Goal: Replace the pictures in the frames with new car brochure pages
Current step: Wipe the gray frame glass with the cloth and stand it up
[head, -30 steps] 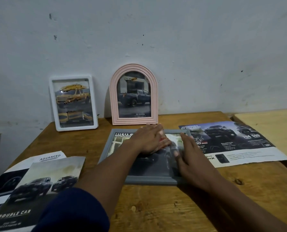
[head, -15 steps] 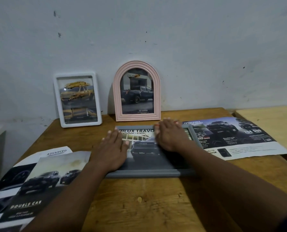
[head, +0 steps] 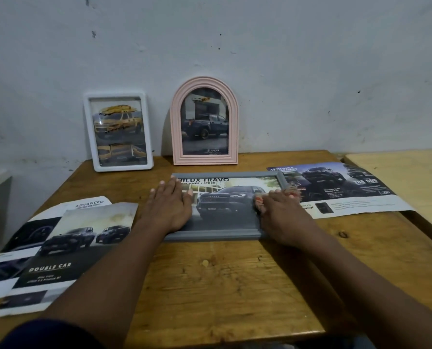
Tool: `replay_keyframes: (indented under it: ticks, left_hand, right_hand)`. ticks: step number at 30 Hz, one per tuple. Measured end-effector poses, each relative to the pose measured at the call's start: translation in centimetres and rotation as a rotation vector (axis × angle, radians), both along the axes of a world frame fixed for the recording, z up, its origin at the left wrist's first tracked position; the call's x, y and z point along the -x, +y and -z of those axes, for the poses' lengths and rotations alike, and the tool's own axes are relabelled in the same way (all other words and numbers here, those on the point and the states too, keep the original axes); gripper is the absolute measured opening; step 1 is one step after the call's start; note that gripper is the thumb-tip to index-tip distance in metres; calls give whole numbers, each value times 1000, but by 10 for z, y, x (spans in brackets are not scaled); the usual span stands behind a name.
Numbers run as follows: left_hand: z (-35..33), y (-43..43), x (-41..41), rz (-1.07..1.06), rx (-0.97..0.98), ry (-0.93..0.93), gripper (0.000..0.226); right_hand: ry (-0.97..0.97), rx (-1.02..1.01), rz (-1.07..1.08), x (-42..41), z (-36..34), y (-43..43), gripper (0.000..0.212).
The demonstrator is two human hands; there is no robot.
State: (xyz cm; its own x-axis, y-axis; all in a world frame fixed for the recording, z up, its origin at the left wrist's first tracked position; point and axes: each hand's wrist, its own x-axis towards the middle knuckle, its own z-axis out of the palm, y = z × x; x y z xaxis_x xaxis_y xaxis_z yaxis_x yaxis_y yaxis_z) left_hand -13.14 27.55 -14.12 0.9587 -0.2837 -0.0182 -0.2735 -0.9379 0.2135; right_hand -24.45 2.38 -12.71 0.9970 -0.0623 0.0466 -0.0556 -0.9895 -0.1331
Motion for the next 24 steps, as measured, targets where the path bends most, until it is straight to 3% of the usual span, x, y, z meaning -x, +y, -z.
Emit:
replay_keyframes:
  ticks: [5, 10, 12, 14, 17, 21, 24]
  left_hand:
    - [0, 1, 2, -2, 25, 11, 66]
    - [-2, 3, 3, -5, 79, 12, 66]
    - [-2, 4, 2, -3, 78, -5, 66]
    - [-3, 5, 3, -4, 81, -40, 66]
    - [-5, 6, 5, -22, 82, -65, 67]
    - [-5, 10, 13, -29, 66, -28, 70]
    - [-5, 13, 24, -40, 72, -18, 72]
  right_hand:
    - [-202, -280, -69, 32, -14, 5, 21]
    - [-441, -725, 94, 29, -42, -31, 21]
    - [-433, -627, 143, 30, -59, -54, 21]
    - [-306, -448, 113, 41, -74, -68, 22]
    - [-208, -356, 42, 68, -83, -66, 23]
    - [-131, -324, -51, 102, -61, -38, 18]
    - [-126, -152, -161, 125, -29, -23, 22]
